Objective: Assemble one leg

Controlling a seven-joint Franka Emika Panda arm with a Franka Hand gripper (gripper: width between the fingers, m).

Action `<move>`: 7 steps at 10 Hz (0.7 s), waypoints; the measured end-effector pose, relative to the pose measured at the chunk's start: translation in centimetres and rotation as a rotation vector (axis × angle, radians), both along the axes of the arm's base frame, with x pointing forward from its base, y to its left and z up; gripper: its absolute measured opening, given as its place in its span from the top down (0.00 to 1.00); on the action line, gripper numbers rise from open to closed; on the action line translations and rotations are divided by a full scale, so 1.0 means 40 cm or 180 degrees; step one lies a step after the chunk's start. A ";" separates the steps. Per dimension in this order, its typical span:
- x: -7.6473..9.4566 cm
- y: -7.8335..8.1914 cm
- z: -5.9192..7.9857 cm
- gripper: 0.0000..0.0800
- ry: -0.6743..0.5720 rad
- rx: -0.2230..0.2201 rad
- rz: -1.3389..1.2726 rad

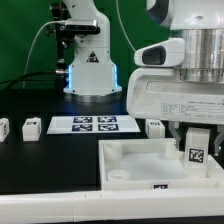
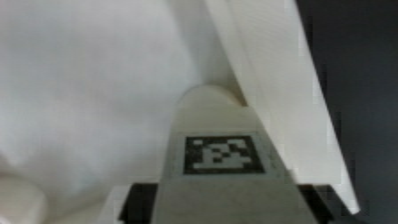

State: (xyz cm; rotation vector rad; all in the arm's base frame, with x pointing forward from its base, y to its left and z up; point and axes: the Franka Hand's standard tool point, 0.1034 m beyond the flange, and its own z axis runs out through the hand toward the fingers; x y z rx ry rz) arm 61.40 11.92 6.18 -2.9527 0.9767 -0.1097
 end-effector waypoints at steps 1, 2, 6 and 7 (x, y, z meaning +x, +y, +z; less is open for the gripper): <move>0.001 -0.002 0.000 0.64 -0.0014 0.0067 -0.0525; 0.001 -0.004 0.000 0.64 -0.0016 0.0104 -0.0964; -0.001 0.001 0.001 0.63 0.0005 0.0239 -0.2502; -0.001 0.003 0.000 0.63 0.0013 0.0274 -0.2832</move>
Offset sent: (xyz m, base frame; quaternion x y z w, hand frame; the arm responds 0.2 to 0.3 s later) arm -0.0026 0.0012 0.0005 0.0033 0.0079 0.2421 0.9702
